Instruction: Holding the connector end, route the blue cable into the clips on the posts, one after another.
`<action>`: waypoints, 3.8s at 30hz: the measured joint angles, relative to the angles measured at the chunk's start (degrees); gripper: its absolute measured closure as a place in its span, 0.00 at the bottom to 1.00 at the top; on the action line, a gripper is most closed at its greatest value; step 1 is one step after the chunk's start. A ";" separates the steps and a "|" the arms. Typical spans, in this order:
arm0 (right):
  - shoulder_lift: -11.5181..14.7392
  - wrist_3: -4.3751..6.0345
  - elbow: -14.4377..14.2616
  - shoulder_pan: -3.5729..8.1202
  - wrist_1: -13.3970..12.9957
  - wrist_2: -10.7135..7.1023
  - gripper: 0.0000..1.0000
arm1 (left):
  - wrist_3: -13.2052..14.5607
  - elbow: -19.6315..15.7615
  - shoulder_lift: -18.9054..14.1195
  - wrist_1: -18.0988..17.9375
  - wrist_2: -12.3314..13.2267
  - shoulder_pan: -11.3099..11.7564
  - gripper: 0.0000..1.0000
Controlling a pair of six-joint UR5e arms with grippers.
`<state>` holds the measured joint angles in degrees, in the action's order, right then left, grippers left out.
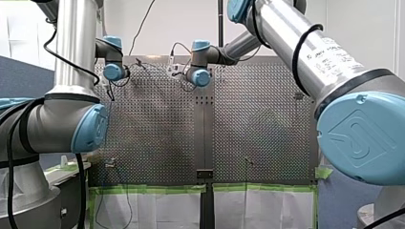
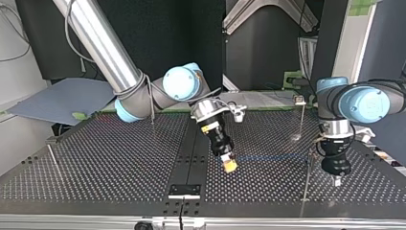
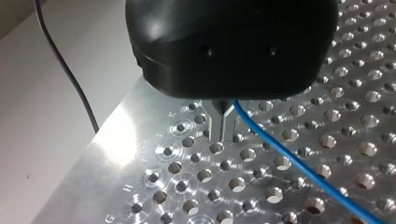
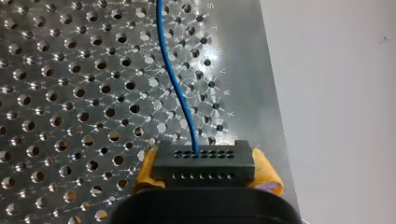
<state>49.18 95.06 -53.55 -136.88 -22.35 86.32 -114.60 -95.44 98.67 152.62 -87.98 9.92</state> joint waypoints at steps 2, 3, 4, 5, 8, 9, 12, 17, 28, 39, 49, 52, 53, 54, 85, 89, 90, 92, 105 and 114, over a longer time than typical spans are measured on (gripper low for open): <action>-0.01 -0.05 0.18 -0.02 0.24 0.02 1.00 | 0.01 0.00 0.00 -0.21 -0.04 0.10 0.77; -0.01 -0.07 0.24 -0.04 0.37 0.04 1.00 | 0.01 0.00 0.00 -0.30 -0.06 0.15 0.77; 0.00 -0.08 0.27 -0.05 0.45 0.05 1.00 | 0.00 0.00 -0.01 -0.41 -0.09 0.22 0.66; 0.00 -0.09 0.28 -0.06 0.51 0.06 1.00 | -0.01 0.00 -0.01 -0.47 -0.13 0.27 0.49; 0.00 -0.16 0.31 -0.08 0.79 0.13 1.00 | -0.02 0.01 -0.02 -0.55 -0.15 0.34 0.42; 0.00 -0.19 0.31 -0.07 0.89 0.15 1.00 | -0.04 0.01 -0.02 -0.49 -0.21 0.36 0.42; 0.00 -0.30 0.32 0.03 1.02 0.17 1.00 | -0.07 0.01 -0.06 0.27 -0.97 0.41 0.35; 0.01 -0.37 0.56 0.26 1.06 0.25 1.00 | 0.04 0.01 -0.06 1.54 -1.94 0.42 0.02; 0.01 -0.34 1.10 0.18 1.07 0.69 1.00 | 3.26 -0.03 -0.87 7.00 -6.33 -0.63 0.02; 0.01 -0.04 1.11 0.01 1.09 0.97 1.00 | 0.21 -3.78 -5.25 12.18 -4.06 -0.64 0.02; 0.01 -0.04 1.11 -0.08 1.97 1.42 1.00 | -2.38 -9.04 -10.51 17.45 -0.26 -1.75 0.02; 0.01 0.00 1.11 -0.09 2.14 1.47 1.00 | -2.51 -10.80 -12.33 19.27 -0.29 -2.37 0.02; 0.01 0.02 1.12 -0.09 2.17 1.48 1.00 | -2.44 -11.23 -12.91 19.87 -0.44 -2.60 0.02; 0.01 0.03 1.12 -0.09 2.20 1.48 1.00 | -2.33 -11.55 -13.45 20.42 -0.67 -2.83 0.02; 0.01 -0.02 1.11 -0.09 4.40 1.76 1.00 | 12.02 -8.50 -23.14 35.63 1.95 -6.91 0.02; 0.01 0.04 1.12 -0.09 4.41 1.76 1.00 | 13.97 -6.57 -22.72 36.03 3.09 -6.92 0.02; 0.01 0.04 1.11 -0.10 4.41 1.76 1.00 | 14.44 -6.12 -22.69 36.08 3.14 -6.89 0.02; 0.01 0.05 1.10 -0.09 4.41 1.78 1.00 | 15.52 -5.01 -22.64 36.11 3.17 -6.76 0.02; 0.01 0.06 1.10 0.12 4.49 1.76 1.00 | 18.36 -2.87 -21.94 36.00 3.41 -6.64 0.02; 0.01 0.06 1.11 0.24 4.51 1.77 1.00 | 18.65 -2.86 -19.77 36.00 2.09 -6.79 0.02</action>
<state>49.19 95.12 -52.44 -136.64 -17.83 88.08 -95.95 -98.30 78.90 188.62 -85.89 3.13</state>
